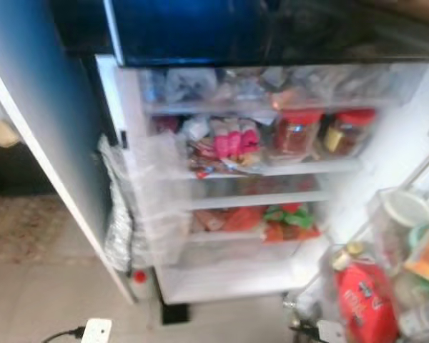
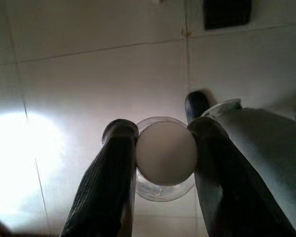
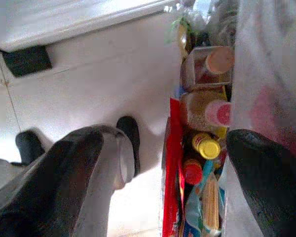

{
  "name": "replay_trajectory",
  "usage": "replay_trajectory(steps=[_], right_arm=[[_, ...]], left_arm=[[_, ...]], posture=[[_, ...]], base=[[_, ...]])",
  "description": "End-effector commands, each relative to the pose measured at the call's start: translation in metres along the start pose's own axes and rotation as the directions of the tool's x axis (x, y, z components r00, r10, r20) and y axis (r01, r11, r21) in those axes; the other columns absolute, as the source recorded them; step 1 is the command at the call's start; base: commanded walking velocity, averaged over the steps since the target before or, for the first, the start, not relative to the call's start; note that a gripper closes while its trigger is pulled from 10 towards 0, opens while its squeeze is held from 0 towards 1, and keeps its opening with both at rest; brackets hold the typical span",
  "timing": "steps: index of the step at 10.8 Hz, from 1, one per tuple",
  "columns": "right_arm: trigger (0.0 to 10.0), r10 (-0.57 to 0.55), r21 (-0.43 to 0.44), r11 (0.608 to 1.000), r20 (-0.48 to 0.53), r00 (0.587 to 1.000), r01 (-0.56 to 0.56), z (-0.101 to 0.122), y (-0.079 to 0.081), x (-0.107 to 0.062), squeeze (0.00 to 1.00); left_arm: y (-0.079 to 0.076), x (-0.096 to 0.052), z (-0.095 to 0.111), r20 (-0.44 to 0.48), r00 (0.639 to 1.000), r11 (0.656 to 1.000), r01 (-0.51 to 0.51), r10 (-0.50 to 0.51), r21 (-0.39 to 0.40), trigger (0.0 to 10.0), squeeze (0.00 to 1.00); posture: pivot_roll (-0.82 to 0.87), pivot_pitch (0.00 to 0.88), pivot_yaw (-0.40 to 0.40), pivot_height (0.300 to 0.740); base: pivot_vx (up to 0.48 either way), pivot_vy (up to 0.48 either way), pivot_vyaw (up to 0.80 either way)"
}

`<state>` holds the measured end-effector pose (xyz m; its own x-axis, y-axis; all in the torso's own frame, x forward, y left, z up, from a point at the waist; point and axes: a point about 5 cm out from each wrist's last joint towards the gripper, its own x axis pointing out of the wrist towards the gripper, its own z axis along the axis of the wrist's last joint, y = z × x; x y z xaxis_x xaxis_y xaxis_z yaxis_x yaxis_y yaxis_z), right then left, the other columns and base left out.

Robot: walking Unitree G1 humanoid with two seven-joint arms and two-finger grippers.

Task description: Restocking fridge

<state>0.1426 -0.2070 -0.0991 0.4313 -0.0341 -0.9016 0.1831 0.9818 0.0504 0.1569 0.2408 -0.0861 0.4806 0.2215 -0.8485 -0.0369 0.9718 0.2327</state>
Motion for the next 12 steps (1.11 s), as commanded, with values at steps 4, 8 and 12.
replay_trajectory(steps=[4,8,12], right_arm=[[10.0,-0.044,0.006,0.999,0.027,0.999,0.043,0.0079,-0.0127,-0.0015,0.0],[10.0,-0.04,0.004,0.999,0.026,0.999,0.039,0.0078,-0.0127,-0.0015,0.0],[10.0,-0.041,0.008,0.999,0.024,0.999,0.04,0.0068,-0.0119,-0.0014,0.0]], left_arm=[[0.0071,-0.001,-0.0077,-0.027,0.999,1.0,-0.018,0.019,0.015,10.0,0.0],[0.0063,-0.001,-0.0072,-0.025,1.0,0.999,-0.012,0.013,0.032,10.0,0.0],[0.0069,-0.001,-0.0071,-0.025,1.0,0.999,-0.011,0.012,0.039,10.0,0.0]], posture=[[-0.13,0.044,-0.041,0.74],[-0.13,0.042,-0.041,0.74],[-0.13,0.037,-0.036,0.74]], base=[[0.0,0.0,0.0],[0.0,-0.061,0.0],[0.0,-0.249,0.0]])
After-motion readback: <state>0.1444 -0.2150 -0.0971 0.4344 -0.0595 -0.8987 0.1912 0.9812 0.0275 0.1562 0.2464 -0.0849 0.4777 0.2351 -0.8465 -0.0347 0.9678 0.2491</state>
